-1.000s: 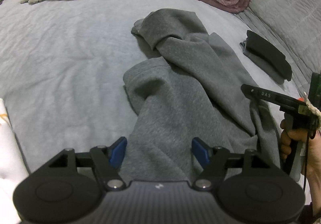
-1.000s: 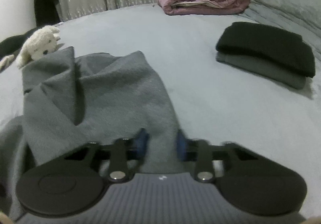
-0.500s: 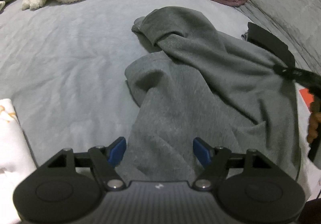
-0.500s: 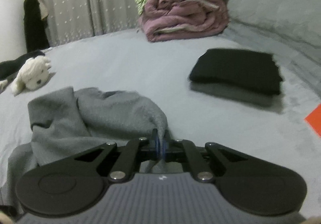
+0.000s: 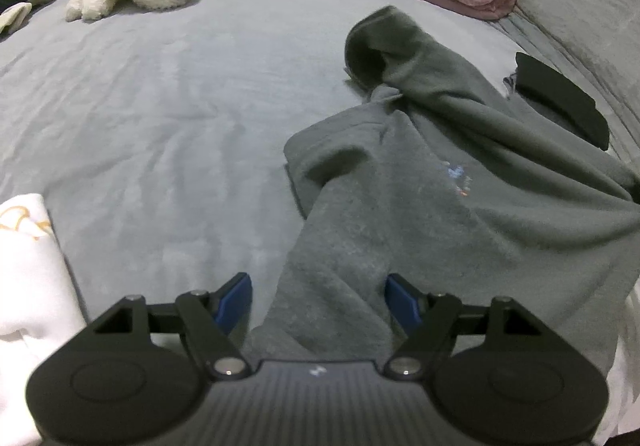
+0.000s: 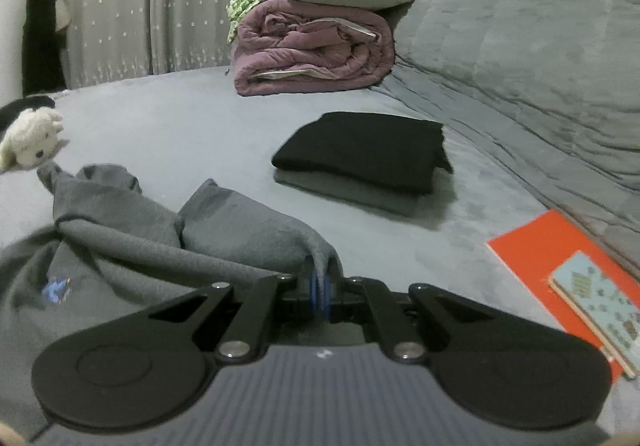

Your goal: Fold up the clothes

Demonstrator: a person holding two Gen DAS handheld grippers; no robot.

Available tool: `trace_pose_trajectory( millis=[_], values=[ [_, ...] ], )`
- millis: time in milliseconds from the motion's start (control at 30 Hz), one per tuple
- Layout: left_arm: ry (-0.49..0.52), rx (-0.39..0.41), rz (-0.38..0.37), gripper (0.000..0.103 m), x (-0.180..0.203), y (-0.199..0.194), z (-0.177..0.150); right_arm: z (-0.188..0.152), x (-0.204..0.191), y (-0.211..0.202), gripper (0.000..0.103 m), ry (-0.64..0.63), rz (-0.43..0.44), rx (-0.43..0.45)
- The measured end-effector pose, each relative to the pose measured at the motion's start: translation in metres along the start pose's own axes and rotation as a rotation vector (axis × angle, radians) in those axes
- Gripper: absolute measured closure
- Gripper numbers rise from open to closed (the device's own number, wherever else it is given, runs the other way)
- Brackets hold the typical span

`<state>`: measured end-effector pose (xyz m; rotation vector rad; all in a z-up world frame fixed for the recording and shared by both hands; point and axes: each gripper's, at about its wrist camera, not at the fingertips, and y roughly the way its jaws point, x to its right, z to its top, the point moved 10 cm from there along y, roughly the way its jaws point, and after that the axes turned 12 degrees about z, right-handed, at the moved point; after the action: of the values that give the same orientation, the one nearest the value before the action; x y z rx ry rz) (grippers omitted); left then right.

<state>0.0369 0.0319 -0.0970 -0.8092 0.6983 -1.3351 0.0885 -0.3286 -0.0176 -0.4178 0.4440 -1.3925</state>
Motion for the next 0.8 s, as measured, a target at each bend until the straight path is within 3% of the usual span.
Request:
trace_pose_trajectory(
  millis=[233, 300, 400, 467, 600, 800],
  values=[
    [0.042, 0.011, 0.039, 0.034, 0.002, 0.002, -0.004, -0.024, 0.002, -0.026, 0.1, -0.103, 0.021, -0.049],
    [0.057, 0.019, 0.053, 0.042, 0.006, 0.002, -0.006, -0.037, 0.002, -0.027, 0.1, -0.123, 0.032, -0.083],
    [0.083, 0.034, 0.051, 0.065, 0.014, 0.0, -0.008, -0.055, 0.002, -0.023, 0.1, -0.143, 0.049, -0.146],
    [0.062, 0.037, 0.032, 0.086, 0.015, 0.0, -0.007, -0.062, -0.001, -0.02, 0.1, -0.146, 0.076, -0.188],
    [0.0, 0.043, 0.035, 0.092, 0.014, 0.0, 0.001, -0.072, -0.009, -0.018, 0.1, -0.07, 0.193, -0.272],
    [-0.017, 0.166, 0.11, 0.093, 0.009, -0.011, 0.033, -0.07, -0.031, -0.021, 0.1, 0.003, 0.331, -0.306]
  ],
)
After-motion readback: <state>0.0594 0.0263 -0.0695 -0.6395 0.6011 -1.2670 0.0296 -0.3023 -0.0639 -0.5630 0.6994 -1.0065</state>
